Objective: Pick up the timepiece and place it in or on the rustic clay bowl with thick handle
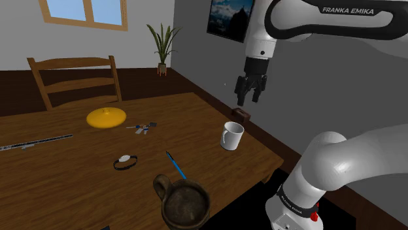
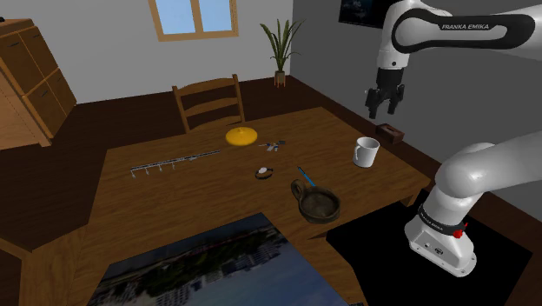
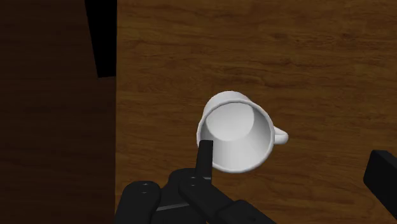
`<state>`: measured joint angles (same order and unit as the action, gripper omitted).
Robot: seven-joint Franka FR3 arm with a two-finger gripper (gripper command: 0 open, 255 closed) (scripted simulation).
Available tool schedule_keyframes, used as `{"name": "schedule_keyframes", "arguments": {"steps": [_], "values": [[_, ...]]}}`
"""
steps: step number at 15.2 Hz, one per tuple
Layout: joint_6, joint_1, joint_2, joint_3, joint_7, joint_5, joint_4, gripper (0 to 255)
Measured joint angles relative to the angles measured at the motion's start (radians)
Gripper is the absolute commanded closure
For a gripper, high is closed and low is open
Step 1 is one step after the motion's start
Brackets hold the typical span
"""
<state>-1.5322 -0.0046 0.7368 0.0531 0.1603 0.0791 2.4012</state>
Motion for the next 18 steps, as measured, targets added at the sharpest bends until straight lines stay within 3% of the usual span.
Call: {"name": "schedule_keyframes", "arguments": {"steps": [4,12,18], "values": [[-0.056,0.017,-0.030,0.046,0.033,0.014,0.010,0],[-0.244,0.066,-0.193,0.224,0.176,0.033,-0.024,0],[-0.369,0.079,-0.375,0.364,0.312,-0.019,-0.108,0]]}}
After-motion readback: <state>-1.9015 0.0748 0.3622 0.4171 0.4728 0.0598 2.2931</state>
